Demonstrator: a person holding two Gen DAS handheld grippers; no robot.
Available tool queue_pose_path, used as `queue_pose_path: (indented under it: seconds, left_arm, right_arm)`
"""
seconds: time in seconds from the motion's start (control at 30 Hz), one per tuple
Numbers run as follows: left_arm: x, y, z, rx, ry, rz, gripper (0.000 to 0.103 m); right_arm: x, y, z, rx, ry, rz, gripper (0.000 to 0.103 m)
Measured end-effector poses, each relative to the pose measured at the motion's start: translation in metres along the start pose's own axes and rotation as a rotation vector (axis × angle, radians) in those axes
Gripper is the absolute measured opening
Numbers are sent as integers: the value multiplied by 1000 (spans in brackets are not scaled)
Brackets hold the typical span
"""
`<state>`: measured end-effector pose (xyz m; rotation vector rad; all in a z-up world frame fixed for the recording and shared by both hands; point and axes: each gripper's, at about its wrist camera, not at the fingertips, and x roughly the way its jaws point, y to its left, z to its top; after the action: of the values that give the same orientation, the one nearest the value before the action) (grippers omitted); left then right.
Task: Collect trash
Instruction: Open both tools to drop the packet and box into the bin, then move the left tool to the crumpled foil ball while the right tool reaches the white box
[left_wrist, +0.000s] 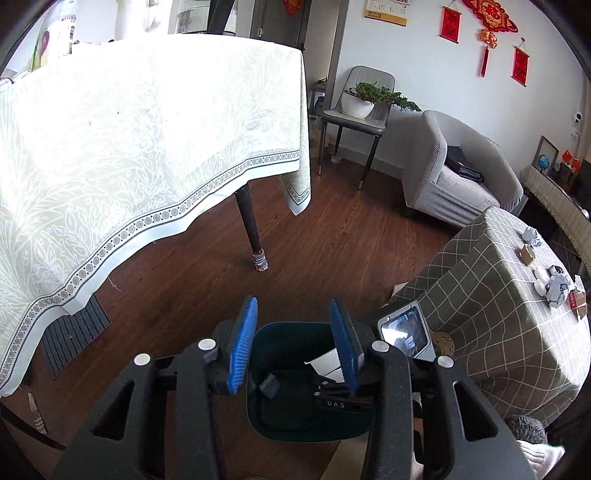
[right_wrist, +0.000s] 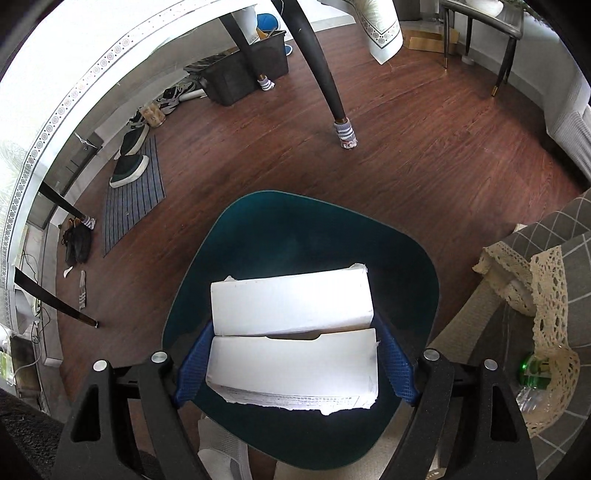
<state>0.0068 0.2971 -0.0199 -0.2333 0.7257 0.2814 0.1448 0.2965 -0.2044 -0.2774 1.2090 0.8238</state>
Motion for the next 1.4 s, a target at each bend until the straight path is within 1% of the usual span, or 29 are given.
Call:
queue_pose_path:
  seconds: [0.07, 0.2, 0.33, 0.53, 0.63, 0.7, 0.8, 0.9, 1.07, 1.13, 1.4]
  left_arm:
    - [1, -2, 1, 1, 4, 7, 43]
    - [-3, -3, 4, 1, -7, 11, 43]
    - [-13, -7, 10, -1, -34, 7, 45]
    - [-25, -16, 20, -4, -66, -7, 48]
    - [-33, -28, 27, 6, -95, -20, 54]
    - [-37, -36, 30, 12, -109, -35, 55]
    - [-44, -52, 35, 31, -133, -54, 58]
    - [-49, -68, 39, 51, -159, -72, 63]
    - [-53, -89, 45, 54, -194, -118, 68]
    - [-52, -98, 47, 49, -197, -137, 72]
    - [-39, -146, 50, 68, -190, -197, 77]
  right_arm:
    - [3, 0, -2, 0, 6, 7, 90]
    - [5, -1, -4, -14, 10, 11, 91]
    - [-2, -2, -6, -23, -10, 29, 91]
    - [-31, -2, -8, -64, -75, 49, 90]
    - [-52, -1, -11, -97, -112, 48, 82]
    - [-68, -2, -13, -114, -137, 47, 80]
    - [-97, -6, -18, -136, -191, 39, 78]
    - [-134, -12, -23, -151, -267, 29, 77]
    - [-187, -29, -35, -157, -363, -7, 77]
    - [-206, -38, -42, -148, -393, -26, 77]
    - [-268, -87, -69, -77, -477, -96, 77]
